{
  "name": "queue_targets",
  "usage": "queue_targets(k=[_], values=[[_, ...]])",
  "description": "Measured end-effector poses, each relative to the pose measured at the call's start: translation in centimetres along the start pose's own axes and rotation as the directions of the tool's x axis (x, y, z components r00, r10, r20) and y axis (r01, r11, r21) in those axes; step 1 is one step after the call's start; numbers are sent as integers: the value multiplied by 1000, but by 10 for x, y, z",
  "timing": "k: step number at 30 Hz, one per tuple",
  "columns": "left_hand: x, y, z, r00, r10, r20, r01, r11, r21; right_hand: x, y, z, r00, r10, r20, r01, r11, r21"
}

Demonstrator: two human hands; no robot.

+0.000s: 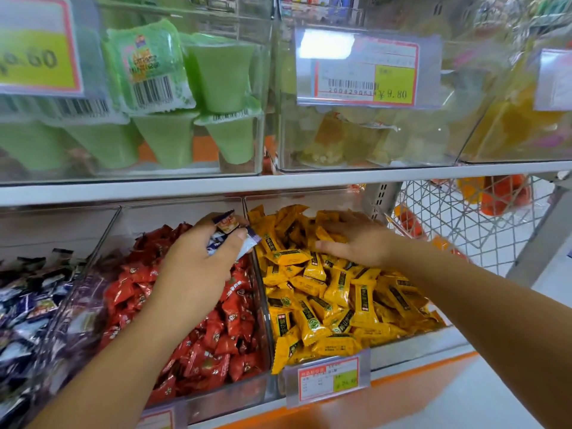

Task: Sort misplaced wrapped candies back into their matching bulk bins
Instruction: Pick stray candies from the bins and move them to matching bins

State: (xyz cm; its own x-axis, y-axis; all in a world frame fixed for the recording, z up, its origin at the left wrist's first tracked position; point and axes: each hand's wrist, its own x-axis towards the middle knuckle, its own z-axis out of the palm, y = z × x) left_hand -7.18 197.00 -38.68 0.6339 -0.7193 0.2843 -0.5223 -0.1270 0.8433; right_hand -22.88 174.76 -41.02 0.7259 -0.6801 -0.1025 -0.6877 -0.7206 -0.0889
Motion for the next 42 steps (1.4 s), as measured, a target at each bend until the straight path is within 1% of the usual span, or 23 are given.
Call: queue_targets(k=[2, 4, 5, 7, 8, 9, 11, 14, 18, 21, 23, 25, 27, 29, 31, 32, 35, 36, 37, 39, 41, 42], values=[[-1, 0, -2, 1000, 6, -8, -6, 1000, -8, 4, 2, -8, 998, 36, 41, -37, 999, 4], [-1, -1, -5, 1000, 8, -11, -8, 1000, 2, -2, -5, -18, 999, 42, 33, -43, 998, 45], [0, -2, -6, 1000, 5, -13, -5, 1000, 10, -10, -11, -21, 1000, 4, 8, -5, 998, 64], [1, -3, -9, 1000, -1, -24, 2, 1000, 4, -31, -34, -22, 987, -159, -36, 161, 985, 67], [2, -4, -9, 1000, -2, -27, 2, 1000, 0, -41, -48, -20, 971, -237, -30, 238, 970, 54], [2, -4, -8, 1000, 1, -28, -1, 1000, 2, -46, -62, -17, 958, -286, -8, 286, 958, 29], [1, -4, -7, 1000, 15, -24, -15, 1000, 3, -39, -80, -4, 951, -308, 23, 309, 950, -45], [-1, -4, -6, 1000, 20, -4, -20, 1000, 4, -10, -80, 11, 971, -235, 38, 238, 961, -145], [-2, -6, -8, 1000, 27, 9, -27, 999, 28, 10, -65, 6, 987, -115, 113, 129, 985, -119], [-6, -8, -12, 999, 24, 29, -25, 999, 24, -10, -57, -20, 993, -48, 110, 56, 996, -63], [-9, -10, -16, 998, 29, 55, -29, 1000, -2, -43, -53, -30, 992, -87, 91, 84, 996, 37], [-11, -11, -18, 996, 46, 70, -43, 998, -43, -81, -57, -29, 978, -171, 116, 162, 983, 82], [-13, -11, -18, 994, 67, 84, -61, 996, -70, -104, -65, -14, 960, -233, 153, 230, 972, 37], [-15, -10, -17, 991, 87, 97, -80, 994, -75, -106, -71, 5, 955, -251, 159, 257, 966, -18], [-17, -9, -15, 990, 94, 109, -86, 994, -74, -94, -72, 20, 964, -226, 140, 234, 972, -39], [-18, -9, -15, 988, 101, 117, -92, 993, -79, -87, -71, 24, 973, -204, 106, 209, 977, -36], [-24, -6, -18, 978, 140, 155, -129, 989, -78, -66, -71, 28, 991, -120, -60, 118, 992, -33], [-26, -6, -20, 975, 148, 166, -137, 988, -76, -61, -71, 27, 993, -85, -87, 83, 996, -26], [-28, -4, -25, 975, 144, 170, -132, 988, -78, -57, -71, 27, 995, -54, -79, 55, 999, 1], [-29, -4, -41, 981, 111, 157, -101, 993, -67, -57, -75, 24, 1000, -13, -7, 13, 996, 84], [-27, -6, -65, 992, 74, 105, -73, 997, -14, -63, -80, 21, 1000, 6, 26, -11, 985, 171], [-26, -8, -79, 996, 54, 64, -56, 998, 29, -66, -82, 21, 1000, 15, 10, -17, 980, 200]])
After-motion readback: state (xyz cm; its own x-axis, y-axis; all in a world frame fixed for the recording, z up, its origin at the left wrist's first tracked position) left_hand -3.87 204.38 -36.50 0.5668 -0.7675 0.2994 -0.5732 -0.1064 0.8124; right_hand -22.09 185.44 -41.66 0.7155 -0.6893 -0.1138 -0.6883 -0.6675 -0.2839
